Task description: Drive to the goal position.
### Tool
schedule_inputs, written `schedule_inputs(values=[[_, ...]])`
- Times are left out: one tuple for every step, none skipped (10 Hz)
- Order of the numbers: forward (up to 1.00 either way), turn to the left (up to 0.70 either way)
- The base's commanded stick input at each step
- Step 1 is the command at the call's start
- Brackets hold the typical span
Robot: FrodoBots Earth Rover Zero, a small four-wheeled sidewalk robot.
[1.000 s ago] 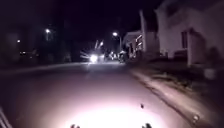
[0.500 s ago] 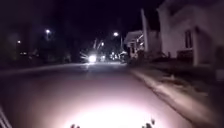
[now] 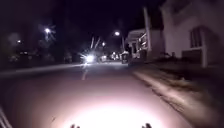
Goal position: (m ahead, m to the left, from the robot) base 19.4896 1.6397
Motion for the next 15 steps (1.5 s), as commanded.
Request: schedule_inputs(values=[[0.70,0.00],[0.70,0.00],[0.70,0.00],[0.70,0.00],[0.70,0.00],[0.70,0.00],[0.70,0.00],[0.70,0.00],[0.70,0.00],[0.70,0.00],[0.70,0.00],[0.70,0.00],[0.70,0.00],[0.70,0.00],[0.70,0.00]])
